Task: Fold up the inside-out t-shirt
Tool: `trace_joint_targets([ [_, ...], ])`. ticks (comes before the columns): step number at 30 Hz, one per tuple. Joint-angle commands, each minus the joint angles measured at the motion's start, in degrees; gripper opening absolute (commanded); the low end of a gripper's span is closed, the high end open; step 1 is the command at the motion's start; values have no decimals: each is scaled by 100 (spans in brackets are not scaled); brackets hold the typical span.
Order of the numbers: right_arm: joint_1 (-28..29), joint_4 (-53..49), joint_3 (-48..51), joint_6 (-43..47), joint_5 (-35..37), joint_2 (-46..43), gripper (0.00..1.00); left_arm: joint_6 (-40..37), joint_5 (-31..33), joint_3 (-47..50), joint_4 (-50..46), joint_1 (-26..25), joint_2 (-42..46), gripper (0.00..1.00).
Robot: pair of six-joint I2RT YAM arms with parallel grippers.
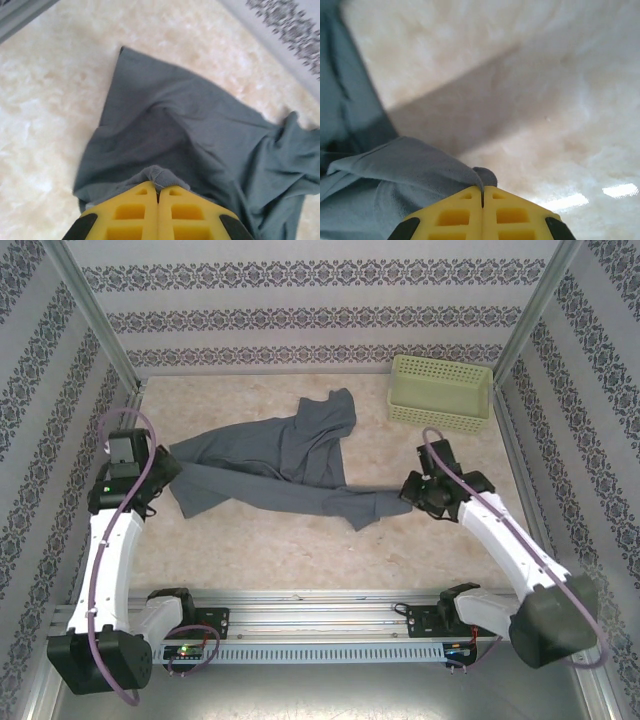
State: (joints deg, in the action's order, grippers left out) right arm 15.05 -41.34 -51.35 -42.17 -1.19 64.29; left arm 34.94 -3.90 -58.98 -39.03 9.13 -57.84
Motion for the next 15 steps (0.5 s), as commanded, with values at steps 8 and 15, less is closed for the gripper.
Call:
trace_joint_targets([
  [8,-574,248,-463,390,-617,777,0,214,-250,-73,772,98,-1545,0],
  [15,-659,808,-200,412,-1025,1420,0,289,-900,187,992,98,-1878,0],
])
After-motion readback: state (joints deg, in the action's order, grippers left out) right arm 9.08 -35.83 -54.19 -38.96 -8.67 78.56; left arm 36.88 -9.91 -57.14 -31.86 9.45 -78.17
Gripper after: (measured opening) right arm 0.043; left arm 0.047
